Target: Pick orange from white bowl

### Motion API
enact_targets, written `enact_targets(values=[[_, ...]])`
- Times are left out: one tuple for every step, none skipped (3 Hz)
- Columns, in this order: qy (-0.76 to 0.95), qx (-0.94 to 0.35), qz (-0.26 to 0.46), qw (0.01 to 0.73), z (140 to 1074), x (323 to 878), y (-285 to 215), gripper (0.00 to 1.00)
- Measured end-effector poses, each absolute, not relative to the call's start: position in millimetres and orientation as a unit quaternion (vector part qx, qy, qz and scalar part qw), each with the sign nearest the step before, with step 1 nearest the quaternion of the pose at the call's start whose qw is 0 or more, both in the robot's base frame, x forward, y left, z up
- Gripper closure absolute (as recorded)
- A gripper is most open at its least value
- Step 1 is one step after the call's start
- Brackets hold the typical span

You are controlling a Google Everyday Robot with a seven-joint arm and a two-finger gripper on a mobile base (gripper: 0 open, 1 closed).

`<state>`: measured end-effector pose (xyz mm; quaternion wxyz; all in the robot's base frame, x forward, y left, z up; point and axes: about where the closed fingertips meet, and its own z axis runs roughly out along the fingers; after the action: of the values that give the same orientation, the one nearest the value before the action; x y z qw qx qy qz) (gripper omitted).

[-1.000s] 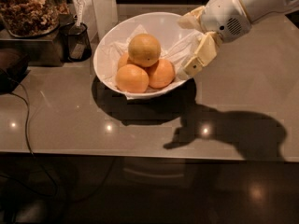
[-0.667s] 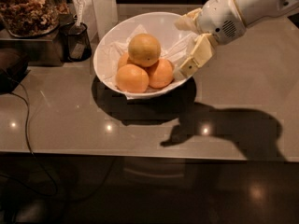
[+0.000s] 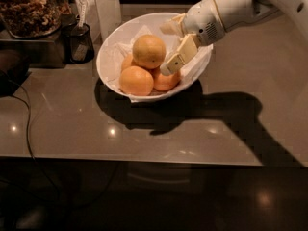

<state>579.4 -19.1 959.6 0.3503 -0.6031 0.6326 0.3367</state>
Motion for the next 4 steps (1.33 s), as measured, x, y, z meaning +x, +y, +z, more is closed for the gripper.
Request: enact_targets(values=[[0.632,-0.6,0.354,0.339,946.2,588.3,-8.8,0.0],[0.63,-0.6,0.365,0.331,935.9,598.3,-2.5,0.0],[0.625,-0.604,0.374,0.324,928.0,607.6,4.9,0.0],[0.62,-0.606,0.383,0.319,920.2,612.8,8.6,0.19]])
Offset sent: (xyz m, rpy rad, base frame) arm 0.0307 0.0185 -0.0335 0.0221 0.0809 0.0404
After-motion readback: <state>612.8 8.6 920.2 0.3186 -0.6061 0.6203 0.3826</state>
